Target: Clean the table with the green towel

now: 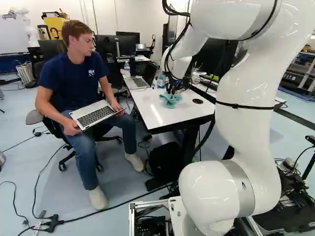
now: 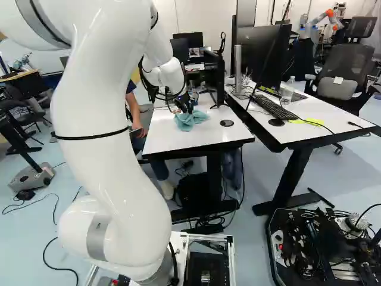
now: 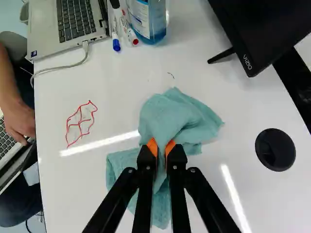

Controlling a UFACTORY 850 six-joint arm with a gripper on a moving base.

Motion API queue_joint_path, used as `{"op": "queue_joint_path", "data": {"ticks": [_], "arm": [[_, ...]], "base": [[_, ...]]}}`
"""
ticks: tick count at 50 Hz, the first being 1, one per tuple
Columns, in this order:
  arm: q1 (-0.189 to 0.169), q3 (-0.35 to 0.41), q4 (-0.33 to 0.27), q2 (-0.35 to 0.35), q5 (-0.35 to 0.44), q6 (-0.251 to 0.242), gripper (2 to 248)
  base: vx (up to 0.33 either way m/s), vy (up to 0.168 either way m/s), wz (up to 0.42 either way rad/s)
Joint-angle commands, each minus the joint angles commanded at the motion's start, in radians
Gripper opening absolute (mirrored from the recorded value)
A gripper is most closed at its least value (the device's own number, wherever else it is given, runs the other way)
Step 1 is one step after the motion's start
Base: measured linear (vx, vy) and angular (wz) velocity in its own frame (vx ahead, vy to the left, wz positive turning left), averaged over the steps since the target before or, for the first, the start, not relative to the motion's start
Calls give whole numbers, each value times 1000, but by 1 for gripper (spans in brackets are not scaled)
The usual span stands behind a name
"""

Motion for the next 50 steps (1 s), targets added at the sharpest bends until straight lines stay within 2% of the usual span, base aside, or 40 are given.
{"op": "queue_joint_path", "data": {"ticks": [38, 50], "arm": [[5, -215, 0, -181, 0, 0, 39], [5, -241, 0, -222, 0, 0, 39]], "base": [[0, 0, 0], [0, 0, 0]]}}
